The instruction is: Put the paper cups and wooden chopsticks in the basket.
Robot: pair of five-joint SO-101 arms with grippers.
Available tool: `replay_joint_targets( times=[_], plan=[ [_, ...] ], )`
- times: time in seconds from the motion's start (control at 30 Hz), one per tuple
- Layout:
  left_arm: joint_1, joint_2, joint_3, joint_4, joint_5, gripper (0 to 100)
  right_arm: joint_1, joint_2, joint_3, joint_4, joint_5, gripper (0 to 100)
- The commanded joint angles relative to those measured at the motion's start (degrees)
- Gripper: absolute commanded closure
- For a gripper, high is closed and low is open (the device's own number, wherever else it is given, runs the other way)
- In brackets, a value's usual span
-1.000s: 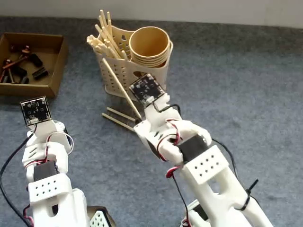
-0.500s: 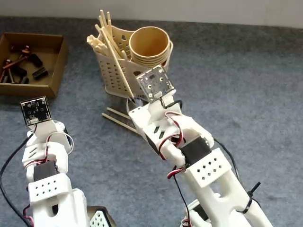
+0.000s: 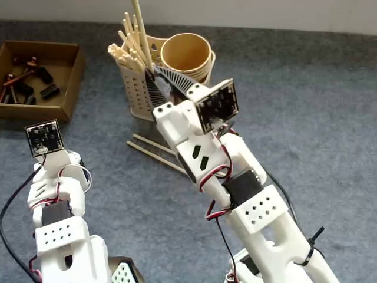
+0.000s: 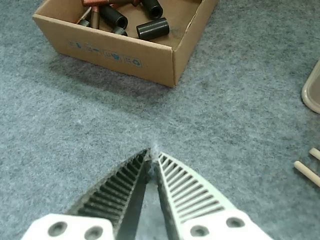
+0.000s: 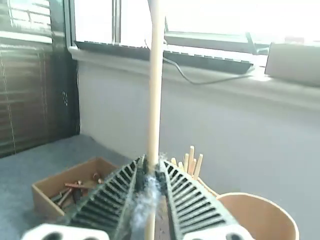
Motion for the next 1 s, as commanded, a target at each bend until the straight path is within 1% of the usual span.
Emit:
replay_joint_targets(
  times=[0.0,0.17,0.4,0.53,0.77,0.97],
  plan=[
    [0.66,-0.84,-0.22,-1.14,0.18,99,0.22,1.80,-0.48,-6.90,-0.09,99.2],
    [0.66,-0.84,-0.22,-1.14,0.18,99,0.31,10.77,-0.84,-13.93,-0.09,99.2],
    [0.66,-0.84,-0.22,-1.14,0.18,99,0.40,19.82,-0.92,-30.55,-0.09,99.2],
    [0.66,-0.84,-0.22,-1.23,0.18,99,2.24,24.04,-2.07,-37.23,-0.09,99.2],
    [0.66,-0.84,-0.22,-1.23,0.18,99,6.11,33.54,-11.82,-38.37,-0.09,99.3],
    [0.66,-0.84,-0.22,-1.23,0.18,99,6.11,40.04,-16.57,-38.37,-0.09,99.3]
  ],
)
